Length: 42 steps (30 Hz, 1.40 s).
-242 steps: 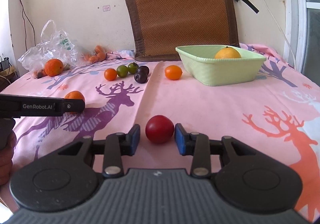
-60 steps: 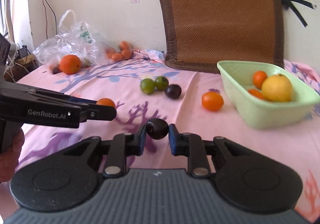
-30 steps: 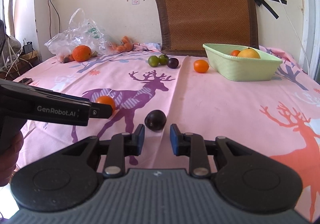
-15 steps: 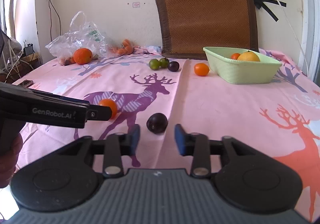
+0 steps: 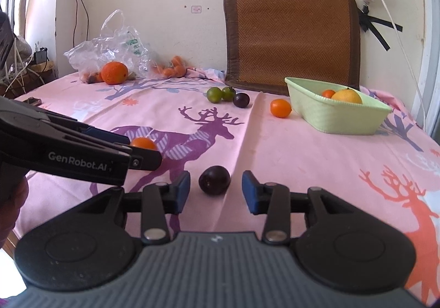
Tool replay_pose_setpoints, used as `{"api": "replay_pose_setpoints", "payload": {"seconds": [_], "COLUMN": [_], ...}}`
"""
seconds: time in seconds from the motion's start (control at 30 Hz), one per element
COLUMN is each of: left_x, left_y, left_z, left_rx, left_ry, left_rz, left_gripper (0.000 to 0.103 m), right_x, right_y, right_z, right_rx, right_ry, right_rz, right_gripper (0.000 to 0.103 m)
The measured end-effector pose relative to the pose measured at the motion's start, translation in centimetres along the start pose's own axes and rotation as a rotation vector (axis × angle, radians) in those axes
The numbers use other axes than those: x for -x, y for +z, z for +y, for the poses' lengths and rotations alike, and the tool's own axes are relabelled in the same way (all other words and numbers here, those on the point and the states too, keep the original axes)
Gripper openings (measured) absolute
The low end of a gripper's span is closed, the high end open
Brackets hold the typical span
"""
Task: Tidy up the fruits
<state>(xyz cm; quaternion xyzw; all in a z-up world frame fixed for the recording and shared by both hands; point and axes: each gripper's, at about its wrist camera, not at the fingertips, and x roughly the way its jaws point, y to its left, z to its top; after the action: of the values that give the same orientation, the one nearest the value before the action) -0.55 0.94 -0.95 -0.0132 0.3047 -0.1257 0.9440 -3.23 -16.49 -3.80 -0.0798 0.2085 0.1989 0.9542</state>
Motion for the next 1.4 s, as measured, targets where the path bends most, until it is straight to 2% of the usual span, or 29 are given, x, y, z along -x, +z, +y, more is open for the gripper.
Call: {"api": "replay_pose_setpoints", "payload": {"seconds": [0.2,0.3,0.33,0.47,0.57,0.7,0.77,0.87,1.0,1.13,1.2,1.23,1.33,1.4], "left_x": [-0.3,-0.2,-0.1,-0.4,-1.2,-3.8,-5.9,-10.1,-15.5,-19.3,-20.5,-20.9,-20.5,-19.0], "left_y": [-0.2,-0.5,-0.6,0.3,2.6,7.7,10.4,13.9,17.1,18.7,18.9,18.9,18.7,18.8], "left_z": [0.0,-0.3,-0.3,-0.4,-1.1,-3.0,-4.6,-6.5,-7.5,-7.5,-7.5,-7.5,-7.0,-5.8], "left_rx": [-0.024,-0.06,-0.067,-0.055,-0.052,-0.064,-0.09,-0.092,-0.062,-0.026,-0.023,-0.026,-0.028,-0.006], "left_ry": [-0.022,-0.029,-0.035,-0.112,-0.166,-0.249,-0.282,-0.322,-0.307,-0.285,-0.275,-0.264,-0.262,-0.265], "left_rz": [-0.006,-0.016,-0.018,-0.013,-0.025,-0.059,-0.082,-0.069,-0.033,0.008,0.029,0.035,0.032,0.007], "left_gripper": [0.044,0.037,0.032,0.032,0.032,0.032,0.032,0.032,0.032,0.033,0.038,0.043,0.045,0.045], "right_x": [-0.3,-0.4,-0.4,-0.2,-0.3,-0.9,-1.5,-3.2,-5.7,-7.9,-8.4,-8.5,-8.1,-7.3], "right_y": [-0.3,-0.6,-0.6,-0.2,1.1,3.5,4.8,6.1,6.7,6.5,6.3,6.2,6.4,6.5], "right_z": [0.6,1.0,1.2,0.3,-2.0,-6.1,-8.3,-11.7,-15.4,-16.4,-16.6,-16.5,-16.3,-16.3], "right_rx": [0.053,0.095,0.109,0.081,-0.001,-0.038,-0.052,-0.089,-0.135,-0.124,-0.128,-0.126,-0.116,-0.127], "right_ry": [-0.015,-0.015,-0.026,-0.036,-0.055,-0.127,-0.168,-0.221,-0.248,-0.258,-0.248,-0.247,-0.255,-0.269], "right_rz": [-0.016,-0.025,-0.031,-0.058,-0.091,-0.156,-0.185,-0.193,-0.163,-0.116,-0.102,-0.102,-0.132,-0.163], "right_gripper": [0.043,0.035,0.027,0.027,0.027,0.027,0.027,0.027,0.027,0.029,0.03,0.033,0.042,0.042]}}
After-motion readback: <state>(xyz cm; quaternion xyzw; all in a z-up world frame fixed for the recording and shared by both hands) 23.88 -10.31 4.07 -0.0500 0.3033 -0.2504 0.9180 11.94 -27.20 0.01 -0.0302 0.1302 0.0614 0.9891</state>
